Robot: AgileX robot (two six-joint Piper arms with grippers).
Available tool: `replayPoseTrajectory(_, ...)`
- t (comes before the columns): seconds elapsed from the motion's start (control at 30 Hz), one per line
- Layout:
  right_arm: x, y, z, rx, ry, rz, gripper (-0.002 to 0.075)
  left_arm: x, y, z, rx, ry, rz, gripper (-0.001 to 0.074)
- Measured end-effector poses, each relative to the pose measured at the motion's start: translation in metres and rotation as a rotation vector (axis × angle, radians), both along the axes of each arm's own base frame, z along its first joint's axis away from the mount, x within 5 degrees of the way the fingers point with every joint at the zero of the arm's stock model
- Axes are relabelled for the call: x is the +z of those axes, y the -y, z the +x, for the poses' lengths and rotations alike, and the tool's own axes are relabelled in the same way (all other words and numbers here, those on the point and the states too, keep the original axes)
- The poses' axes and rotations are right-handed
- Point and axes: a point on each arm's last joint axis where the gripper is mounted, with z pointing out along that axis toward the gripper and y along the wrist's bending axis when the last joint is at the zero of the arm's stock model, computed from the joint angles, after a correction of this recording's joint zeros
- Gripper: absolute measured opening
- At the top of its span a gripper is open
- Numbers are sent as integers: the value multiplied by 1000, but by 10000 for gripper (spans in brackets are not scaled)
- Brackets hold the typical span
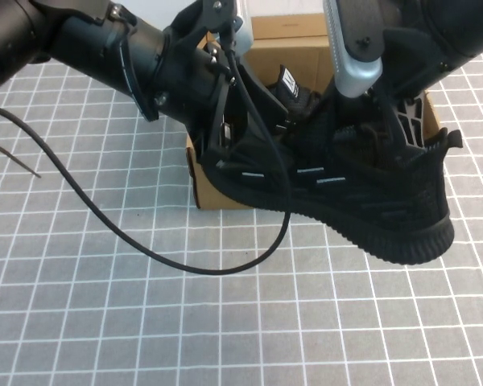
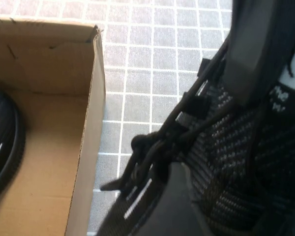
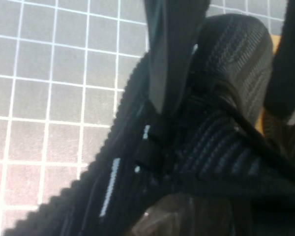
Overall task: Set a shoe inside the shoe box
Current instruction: Hand over the shoe, then place the shoe in the shoe box
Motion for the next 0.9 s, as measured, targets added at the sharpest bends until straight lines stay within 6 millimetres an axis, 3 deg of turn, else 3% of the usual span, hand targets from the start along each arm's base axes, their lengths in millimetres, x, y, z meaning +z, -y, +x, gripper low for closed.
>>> replayPoseTrajectory(0.9, 1, -1, -3, 64, 5, 3, -4, -16, 26, -3, -72, -39, -13, 500)
